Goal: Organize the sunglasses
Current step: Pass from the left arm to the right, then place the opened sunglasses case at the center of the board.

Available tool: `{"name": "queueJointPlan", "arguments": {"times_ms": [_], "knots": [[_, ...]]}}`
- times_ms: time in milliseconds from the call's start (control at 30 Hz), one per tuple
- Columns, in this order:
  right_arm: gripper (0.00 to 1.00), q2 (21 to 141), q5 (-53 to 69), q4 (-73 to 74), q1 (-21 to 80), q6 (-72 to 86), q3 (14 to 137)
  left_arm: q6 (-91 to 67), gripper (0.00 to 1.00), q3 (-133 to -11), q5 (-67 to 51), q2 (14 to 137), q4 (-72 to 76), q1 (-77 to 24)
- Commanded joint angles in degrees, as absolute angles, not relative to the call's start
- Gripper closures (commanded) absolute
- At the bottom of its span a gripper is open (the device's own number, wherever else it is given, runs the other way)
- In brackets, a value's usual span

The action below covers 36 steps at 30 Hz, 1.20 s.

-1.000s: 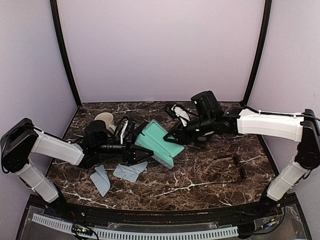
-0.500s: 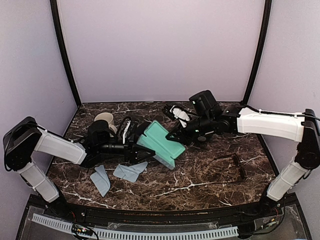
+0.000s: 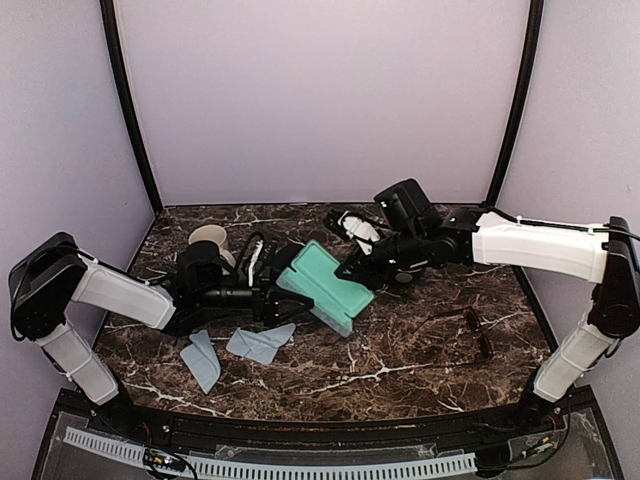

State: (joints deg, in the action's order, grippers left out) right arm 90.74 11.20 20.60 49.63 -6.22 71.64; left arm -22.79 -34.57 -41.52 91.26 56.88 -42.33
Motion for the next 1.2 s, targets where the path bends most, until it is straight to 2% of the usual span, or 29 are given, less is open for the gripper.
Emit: {"name": "queueJointPlan", "arguments": {"times_ms": [0, 67, 367, 567, 800, 1167], "knots": [[1.00, 90.88, 7.33, 21.72, 49.66, -4.59, 73.50, -21.51, 0.05, -34.22, -38.20, 90.37, 57.25, -42.28], [1.00, 90.73, 6.39, 21.95, 49.70, -4.73, 73.31, -21.67, 0.01, -33.97, -38.11, 90.27, 57.30, -42.25], [1.00, 93.02, -2.29, 25.15, 49.76, -6.34, 73.94, -20.43, 0.01, -30.94, -33.85, 87.15, 54.77, -42.12], [1.00, 97.53, -12.17, 27.86, 50.72, -7.48, 76.23, -17.27, 0.01, -29.27, -20.78, 79.24, 41.60, -42.02], [1.00, 108.35, -24.90, 32.98, 54.01, -10.10, 83.45, -17.05, 0.01, -29.72, -0.93, 72.19, 29.95, -41.38], [1.00, 116.81, -36.86, 35.67, 57.32, -14.14, 89.60, -18.98, 0.01, -29.23, 3.05, 70.52, 27.60, -40.00]]}}
